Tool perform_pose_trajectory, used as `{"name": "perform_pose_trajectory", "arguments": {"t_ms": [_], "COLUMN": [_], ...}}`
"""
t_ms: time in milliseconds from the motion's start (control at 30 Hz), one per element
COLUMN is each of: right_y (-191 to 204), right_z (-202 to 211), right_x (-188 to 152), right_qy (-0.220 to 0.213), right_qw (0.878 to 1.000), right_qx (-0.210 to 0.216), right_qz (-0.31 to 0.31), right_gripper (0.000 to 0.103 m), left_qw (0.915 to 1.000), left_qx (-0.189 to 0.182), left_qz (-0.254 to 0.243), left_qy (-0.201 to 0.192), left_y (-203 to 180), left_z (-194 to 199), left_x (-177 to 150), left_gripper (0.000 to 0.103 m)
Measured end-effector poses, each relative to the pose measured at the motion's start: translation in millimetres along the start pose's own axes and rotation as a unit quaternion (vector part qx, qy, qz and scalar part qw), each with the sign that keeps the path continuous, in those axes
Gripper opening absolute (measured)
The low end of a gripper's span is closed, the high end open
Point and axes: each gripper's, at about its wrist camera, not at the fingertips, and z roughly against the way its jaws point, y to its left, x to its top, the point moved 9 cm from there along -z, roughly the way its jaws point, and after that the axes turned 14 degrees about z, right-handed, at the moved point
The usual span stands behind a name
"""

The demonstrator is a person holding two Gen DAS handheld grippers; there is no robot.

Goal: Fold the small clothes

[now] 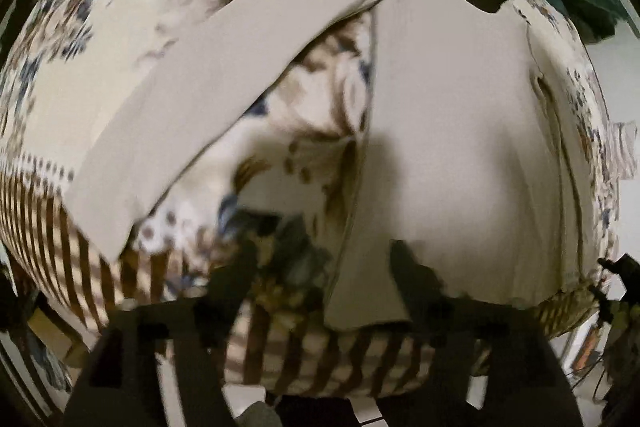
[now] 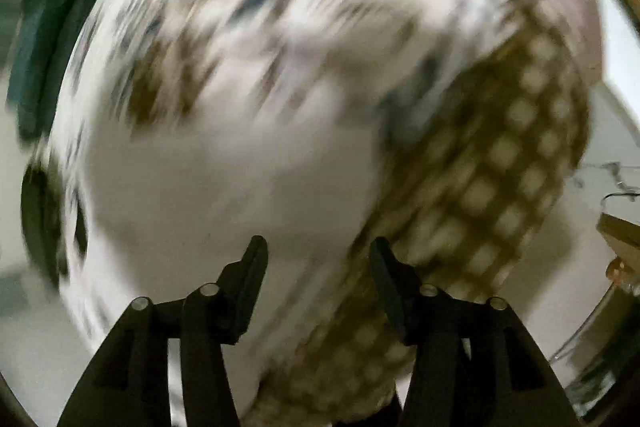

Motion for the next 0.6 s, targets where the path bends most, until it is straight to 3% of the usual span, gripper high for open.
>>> {"name": "perform_pose_trajectory", "arguments": {"t_ms": [67, 133, 200, 267, 300, 333, 400, 467, 600], "right_y": [-18.1, -18.7, -13.1, -11.0, -5.6, 0.2, 16.8, 45.2, 139.0], "right_z": [-4.7, -21.6, -36.6, -42.8, -46.9, -46.0, -46.2, -35.2, -3.1], "right_x": [20.5, 28.0, 19.5, 13.9, 4.9, 3.1, -4.4, -6.1, -24.9], "right_qy": [-0.014, 0.0, 0.006, -0.01, -0.02, -0.021, -0.016, -0.02, -0.023], "right_qw": [1.0, 0.998, 0.997, 0.996, 0.994, 0.993, 0.991, 0.992, 0.988], "right_qx": [0.008, 0.049, 0.06, 0.066, 0.077, 0.093, 0.109, 0.116, 0.114], "right_qz": [-0.021, -0.036, -0.041, -0.06, -0.07, -0.075, -0.07, -0.043, 0.101], "right_gripper": [0.058, 0.058, 0.058, 0.057, 0.039, 0.005, 0.006, 0.006, 0.006], "left_qw": [0.9997, 0.9988, 0.9978, 0.9967, 0.9965, 0.9967, 0.9971, 0.997, 0.9976], "left_qx": [0.005, 0.026, 0.037, 0.056, 0.06, 0.063, 0.064, 0.066, 0.062], "left_qz": [-0.021, -0.042, -0.049, -0.055, -0.056, -0.05, -0.04, -0.038, -0.032], "left_qy": [-0.006, 0.005, 0.026, 0.019, 0.015, 0.012, 0.01, 0.013, 0.008], "left_y": [-14.3, -24.1, -31.6, -34.9, -36.0, -36.2, -36.8, -43.6, -56.5], "left_z": [-16.1, -41.0, -68.2, -84.6, -88.3, -91.0, -95.7, -104.6, -112.6], "left_x": [3.9, 4.0, -3.7, -7.9, -8.5, -8.4, -8.0, -5.2, -1.4], "left_gripper": [0.076, 0.076, 0.076, 0.083, 0.089, 0.095, 0.103, 0.103, 0.103]}}
